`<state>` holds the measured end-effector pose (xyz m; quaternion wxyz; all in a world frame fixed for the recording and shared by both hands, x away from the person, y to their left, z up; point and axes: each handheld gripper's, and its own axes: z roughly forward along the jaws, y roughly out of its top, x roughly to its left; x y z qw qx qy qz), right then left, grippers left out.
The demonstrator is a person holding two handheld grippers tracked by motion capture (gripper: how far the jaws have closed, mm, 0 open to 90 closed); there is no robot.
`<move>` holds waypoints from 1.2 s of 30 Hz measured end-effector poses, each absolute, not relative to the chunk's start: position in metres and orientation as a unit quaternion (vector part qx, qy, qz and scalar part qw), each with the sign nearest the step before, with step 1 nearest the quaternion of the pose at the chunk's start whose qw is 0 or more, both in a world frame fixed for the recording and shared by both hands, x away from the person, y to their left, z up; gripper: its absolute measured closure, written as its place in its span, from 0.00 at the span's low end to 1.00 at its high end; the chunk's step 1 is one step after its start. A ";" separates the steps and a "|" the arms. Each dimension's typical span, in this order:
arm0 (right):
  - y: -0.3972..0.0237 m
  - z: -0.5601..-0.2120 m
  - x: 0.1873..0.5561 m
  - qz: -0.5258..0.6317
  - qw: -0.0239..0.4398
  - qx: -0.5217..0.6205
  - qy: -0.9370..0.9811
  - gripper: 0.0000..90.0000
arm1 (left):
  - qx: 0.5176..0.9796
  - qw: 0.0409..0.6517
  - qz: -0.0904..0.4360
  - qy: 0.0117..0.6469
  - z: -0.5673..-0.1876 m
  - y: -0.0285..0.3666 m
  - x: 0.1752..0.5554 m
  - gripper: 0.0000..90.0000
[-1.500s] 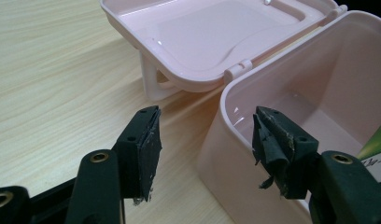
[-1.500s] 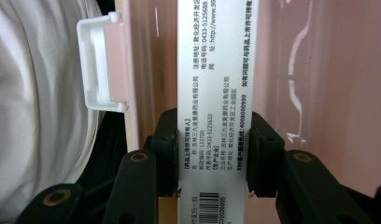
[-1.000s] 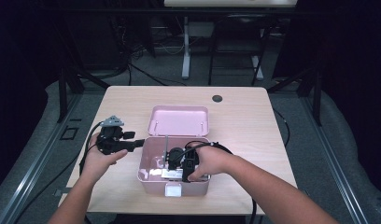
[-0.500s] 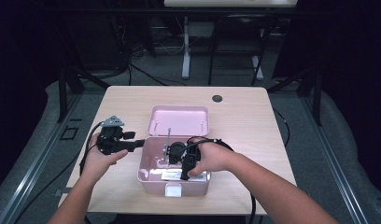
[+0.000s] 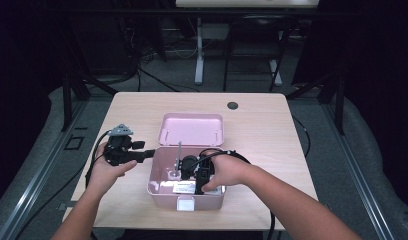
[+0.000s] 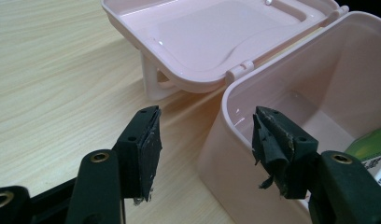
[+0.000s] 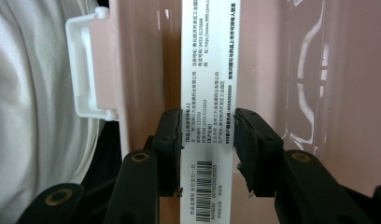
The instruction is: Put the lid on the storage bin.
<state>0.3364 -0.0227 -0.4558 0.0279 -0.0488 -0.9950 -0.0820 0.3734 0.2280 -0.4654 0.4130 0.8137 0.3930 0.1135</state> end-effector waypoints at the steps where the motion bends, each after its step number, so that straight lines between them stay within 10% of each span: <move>1: -0.023 -0.456 0.336 -0.083 0.028 -0.047 -0.995 0.69 | 0.813 0.413 0.114 0.394 -0.465 0.228 0.373 0.47; 36: -0.057 -0.409 0.339 -0.215 -0.051 -0.133 -0.966 0.53 | 0.809 0.426 0.123 0.385 -0.461 0.230 0.372 0.47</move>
